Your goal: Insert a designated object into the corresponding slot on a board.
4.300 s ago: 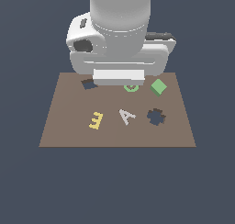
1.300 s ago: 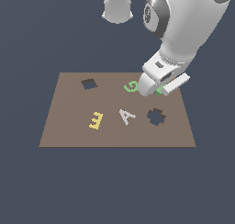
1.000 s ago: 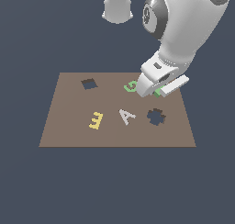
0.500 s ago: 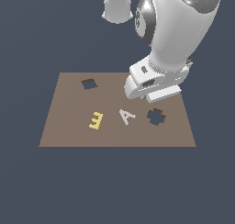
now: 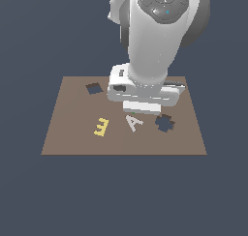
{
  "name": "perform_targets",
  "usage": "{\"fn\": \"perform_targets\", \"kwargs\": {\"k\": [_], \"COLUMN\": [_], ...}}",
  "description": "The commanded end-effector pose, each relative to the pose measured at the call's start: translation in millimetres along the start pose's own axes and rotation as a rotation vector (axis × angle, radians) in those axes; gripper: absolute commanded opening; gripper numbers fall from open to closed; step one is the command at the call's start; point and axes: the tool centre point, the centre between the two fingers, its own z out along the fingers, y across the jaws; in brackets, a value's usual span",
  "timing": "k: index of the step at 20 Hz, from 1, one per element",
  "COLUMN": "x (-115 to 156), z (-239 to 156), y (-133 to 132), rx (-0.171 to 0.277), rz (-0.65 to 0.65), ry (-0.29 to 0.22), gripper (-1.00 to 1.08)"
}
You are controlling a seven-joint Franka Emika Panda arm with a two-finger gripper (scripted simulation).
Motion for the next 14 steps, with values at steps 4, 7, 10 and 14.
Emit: {"fn": "perform_targets", "kwargs": {"k": [4,7,10,14], "x": [6,3,-4,-18], "z": [-1,-2,-3,-3], "y": [46,72,97,126], "rx": [0.0,0.0,0.0,0.0], "rz": [0.282,0.435,0.59,0.78], "ry": [0.001,0.001,0.001,0.001], "gripper": [-1.0,-1.0,-1.0,-1.0]}}
